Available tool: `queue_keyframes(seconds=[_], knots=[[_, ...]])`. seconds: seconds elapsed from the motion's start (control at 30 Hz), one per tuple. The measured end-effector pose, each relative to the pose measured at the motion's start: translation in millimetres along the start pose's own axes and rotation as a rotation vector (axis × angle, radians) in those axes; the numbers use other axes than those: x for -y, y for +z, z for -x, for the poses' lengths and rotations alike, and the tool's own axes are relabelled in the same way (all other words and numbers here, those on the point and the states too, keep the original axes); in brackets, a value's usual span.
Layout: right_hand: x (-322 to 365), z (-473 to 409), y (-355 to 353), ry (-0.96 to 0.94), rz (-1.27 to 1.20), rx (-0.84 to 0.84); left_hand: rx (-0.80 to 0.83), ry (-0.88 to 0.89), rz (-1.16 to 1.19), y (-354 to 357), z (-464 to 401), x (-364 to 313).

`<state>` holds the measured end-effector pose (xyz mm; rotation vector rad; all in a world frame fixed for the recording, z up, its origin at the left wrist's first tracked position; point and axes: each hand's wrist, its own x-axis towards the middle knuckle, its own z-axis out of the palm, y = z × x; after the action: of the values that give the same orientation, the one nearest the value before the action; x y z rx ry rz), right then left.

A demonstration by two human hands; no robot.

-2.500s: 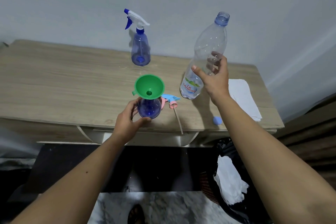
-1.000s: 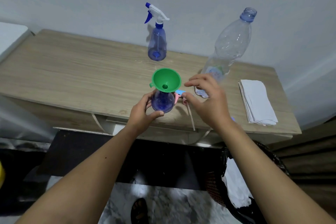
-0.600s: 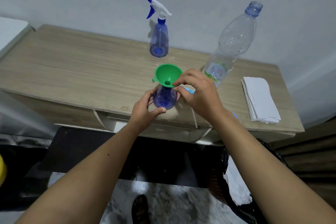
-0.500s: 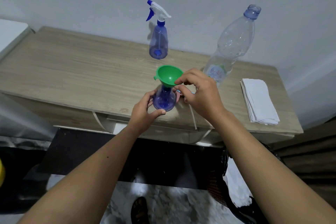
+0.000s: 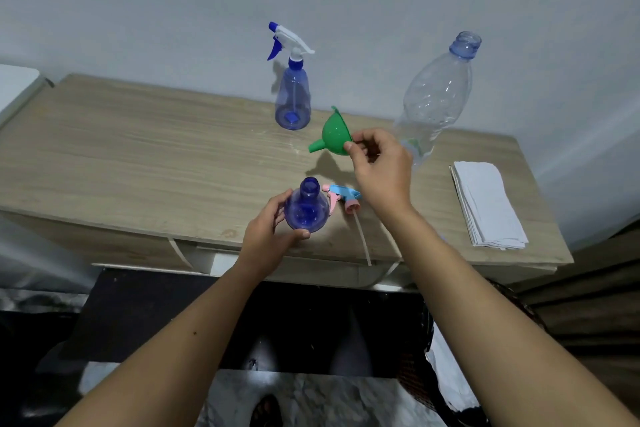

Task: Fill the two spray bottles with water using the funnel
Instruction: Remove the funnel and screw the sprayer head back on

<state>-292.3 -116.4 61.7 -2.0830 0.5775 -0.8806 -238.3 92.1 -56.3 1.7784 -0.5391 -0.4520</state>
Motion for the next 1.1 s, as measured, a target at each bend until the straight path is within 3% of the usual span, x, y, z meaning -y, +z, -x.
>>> queue_keyframes(seconds=[0.37, 1.1], knots=[[-61.9, 10.1, 45.8, 0.223, 0.195, 0.051, -0.021, 0.091, -0.048, -1.4, -3.7, 6.7], [-61.9, 33.0, 29.8, 0.210, 0.274, 0.067, -0.002, 0.096, -0.067, -3.7, -2.4, 3.6]])
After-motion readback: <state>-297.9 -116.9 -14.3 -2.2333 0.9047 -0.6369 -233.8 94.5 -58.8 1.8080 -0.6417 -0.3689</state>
